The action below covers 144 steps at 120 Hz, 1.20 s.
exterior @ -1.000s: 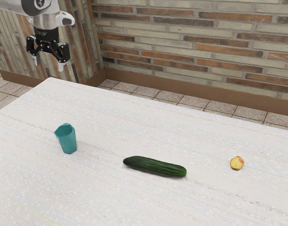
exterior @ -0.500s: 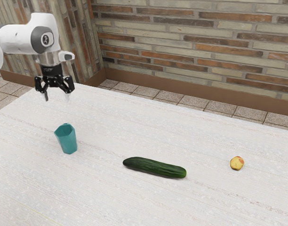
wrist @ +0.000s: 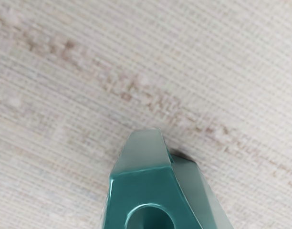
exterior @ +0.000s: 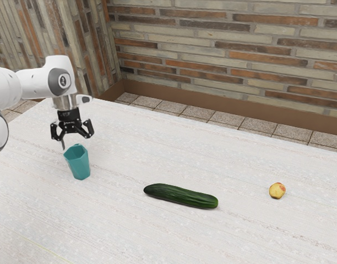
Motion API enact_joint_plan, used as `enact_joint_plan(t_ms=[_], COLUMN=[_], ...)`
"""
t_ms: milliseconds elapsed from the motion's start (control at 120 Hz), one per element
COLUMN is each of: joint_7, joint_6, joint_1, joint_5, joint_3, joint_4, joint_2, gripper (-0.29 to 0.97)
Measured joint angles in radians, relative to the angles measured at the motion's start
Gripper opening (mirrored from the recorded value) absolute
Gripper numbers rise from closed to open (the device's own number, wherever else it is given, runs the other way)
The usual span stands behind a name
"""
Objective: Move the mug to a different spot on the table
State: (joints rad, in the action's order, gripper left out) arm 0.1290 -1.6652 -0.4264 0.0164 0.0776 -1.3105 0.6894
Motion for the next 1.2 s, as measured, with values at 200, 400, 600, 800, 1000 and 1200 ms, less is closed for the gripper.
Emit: enact_joint_plan(t_ms=[200,400,600,800,1000,1200], joint_7=[0.006,0.013,0.019,0.024,0.038,0.090], joint_6=[-0.041,-0.081,-0.100,-0.098,-0.028,0.091], joint_1=[0.000,0.000,0.000,0.000,0.000,0.006], joint_5=[0.004,0.005,0.003,-0.001,-0.002,-0.008], joint_3=[-0.005,-0.005,-0.005,-0.004,0.016,0.091], joint_4=[-0.001,-0.030,-0.047,-0.065,-0.065,-0.063], joint_2=[0.034,0.033,0.025,0.007,-0.029,-0.072], gripper=[0.61,0.43,0.25,0.10,0.07,-0.01])
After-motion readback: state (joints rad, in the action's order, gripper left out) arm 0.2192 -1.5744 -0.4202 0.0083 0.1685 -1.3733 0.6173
